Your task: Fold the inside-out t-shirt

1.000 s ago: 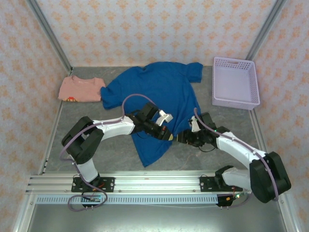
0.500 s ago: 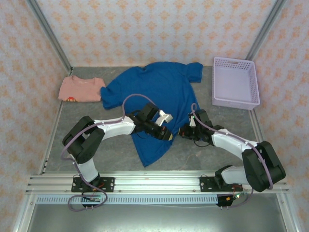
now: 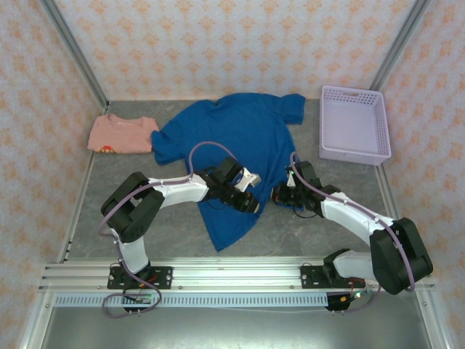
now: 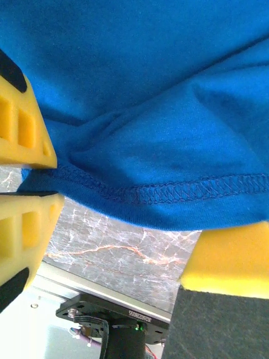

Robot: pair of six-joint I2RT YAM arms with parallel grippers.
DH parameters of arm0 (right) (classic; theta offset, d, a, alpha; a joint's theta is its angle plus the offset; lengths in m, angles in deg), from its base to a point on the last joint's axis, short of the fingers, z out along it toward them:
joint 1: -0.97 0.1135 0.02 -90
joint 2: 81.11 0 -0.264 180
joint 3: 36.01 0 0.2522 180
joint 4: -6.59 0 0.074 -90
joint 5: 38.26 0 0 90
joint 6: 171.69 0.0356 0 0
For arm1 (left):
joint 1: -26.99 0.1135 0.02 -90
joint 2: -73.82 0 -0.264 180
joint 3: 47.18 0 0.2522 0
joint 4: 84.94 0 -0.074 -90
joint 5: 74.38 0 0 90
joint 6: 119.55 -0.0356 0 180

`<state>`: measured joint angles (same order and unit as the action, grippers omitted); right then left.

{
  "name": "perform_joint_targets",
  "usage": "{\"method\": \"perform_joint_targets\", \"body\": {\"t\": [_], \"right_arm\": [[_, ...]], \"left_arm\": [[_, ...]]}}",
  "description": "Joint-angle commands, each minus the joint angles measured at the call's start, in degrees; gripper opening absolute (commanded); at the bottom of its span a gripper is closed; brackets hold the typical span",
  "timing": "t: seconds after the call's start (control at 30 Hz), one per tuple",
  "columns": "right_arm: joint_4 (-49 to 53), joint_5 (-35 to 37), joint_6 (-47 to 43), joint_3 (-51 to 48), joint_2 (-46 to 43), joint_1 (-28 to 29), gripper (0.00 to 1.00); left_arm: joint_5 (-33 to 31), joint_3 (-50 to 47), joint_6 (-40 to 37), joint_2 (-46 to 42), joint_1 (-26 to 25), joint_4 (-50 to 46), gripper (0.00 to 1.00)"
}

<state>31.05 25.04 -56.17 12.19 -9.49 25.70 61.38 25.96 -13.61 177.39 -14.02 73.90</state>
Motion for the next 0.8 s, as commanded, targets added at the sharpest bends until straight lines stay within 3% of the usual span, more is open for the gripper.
{"method": "perform_joint_targets", "body": {"t": [0.0,0.4,0.77], "right_arm": [[3.1,2.6,-1.7,1.8,-1.4,0.2,0.00],[4.2,3.0,-2.2,2.4,-1.4,0.1,0.00],[4.3,2.8,-2.3,2.7,-0.9,0.2,0.00]], "left_arm": [[-0.6,1.3,-2.4,0.1,-0.3,-2.7,0.20],[0.0,1.3,-2.9,0.3,-0.3,-3.4,0.30],[-1.4,0.8,-2.7,-0.7,-0.1,-3.2,0.30]]}}
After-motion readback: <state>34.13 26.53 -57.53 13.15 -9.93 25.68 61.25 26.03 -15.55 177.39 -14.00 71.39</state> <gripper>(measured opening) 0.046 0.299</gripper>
